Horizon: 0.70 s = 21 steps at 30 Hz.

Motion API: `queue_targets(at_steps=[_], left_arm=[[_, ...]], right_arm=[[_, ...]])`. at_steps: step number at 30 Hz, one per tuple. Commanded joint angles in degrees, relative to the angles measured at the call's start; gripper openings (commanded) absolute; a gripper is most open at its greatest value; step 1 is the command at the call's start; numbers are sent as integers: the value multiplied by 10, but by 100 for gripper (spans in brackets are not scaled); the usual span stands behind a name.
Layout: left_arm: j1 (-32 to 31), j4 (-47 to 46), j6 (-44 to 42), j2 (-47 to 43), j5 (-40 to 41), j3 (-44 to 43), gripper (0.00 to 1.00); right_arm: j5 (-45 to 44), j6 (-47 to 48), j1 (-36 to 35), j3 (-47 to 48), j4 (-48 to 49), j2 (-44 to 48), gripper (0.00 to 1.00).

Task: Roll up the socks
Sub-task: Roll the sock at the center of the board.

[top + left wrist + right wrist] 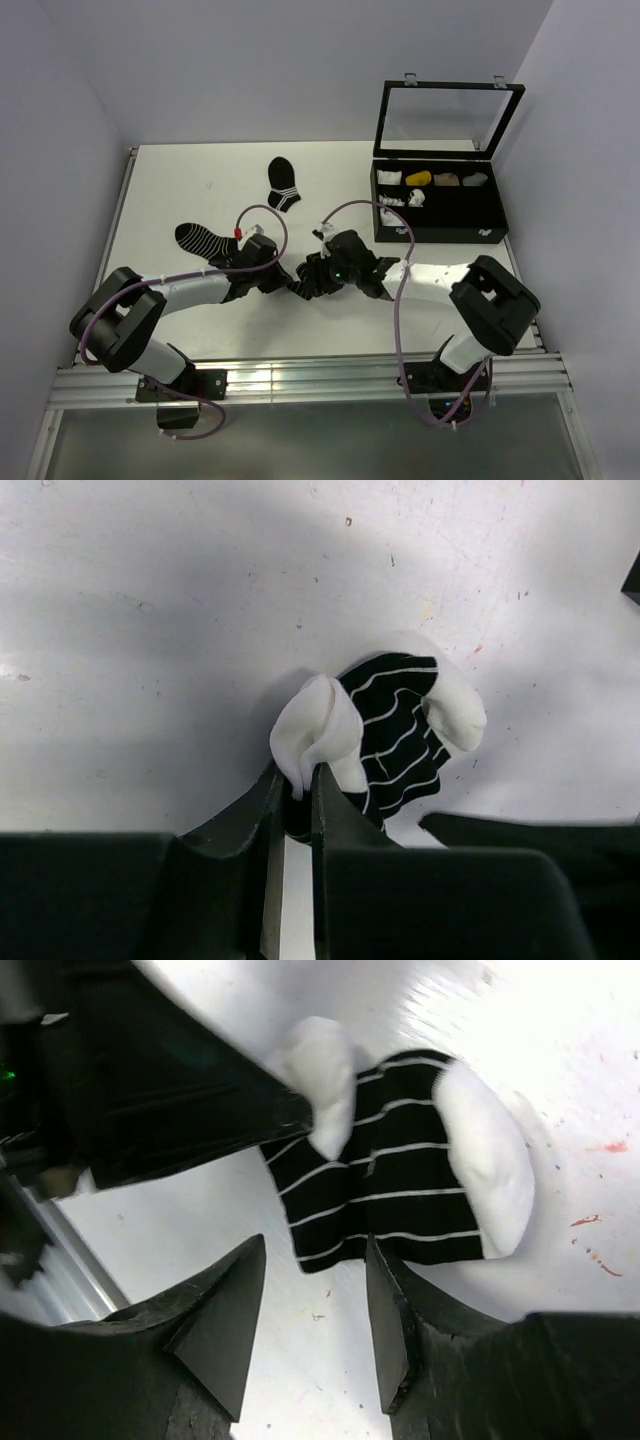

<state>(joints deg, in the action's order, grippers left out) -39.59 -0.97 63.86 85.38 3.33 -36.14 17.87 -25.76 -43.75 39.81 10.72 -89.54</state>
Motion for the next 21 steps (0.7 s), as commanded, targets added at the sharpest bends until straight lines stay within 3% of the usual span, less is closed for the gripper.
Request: queue_targets(at_steps=[1, 12, 21], left_arm=[[-4, 59, -26, -1, 15, -24, 1], [-5, 94, -35, 6, 6, -52, 1], [-5, 94, -32, 1, 4, -51, 1]], right_arm=[[-157, 90, -54, 19, -41, 44, 52], [-301, 182, -170, 42, -9, 10, 53], [-318, 209, -201, 62, 8, -44, 52]])
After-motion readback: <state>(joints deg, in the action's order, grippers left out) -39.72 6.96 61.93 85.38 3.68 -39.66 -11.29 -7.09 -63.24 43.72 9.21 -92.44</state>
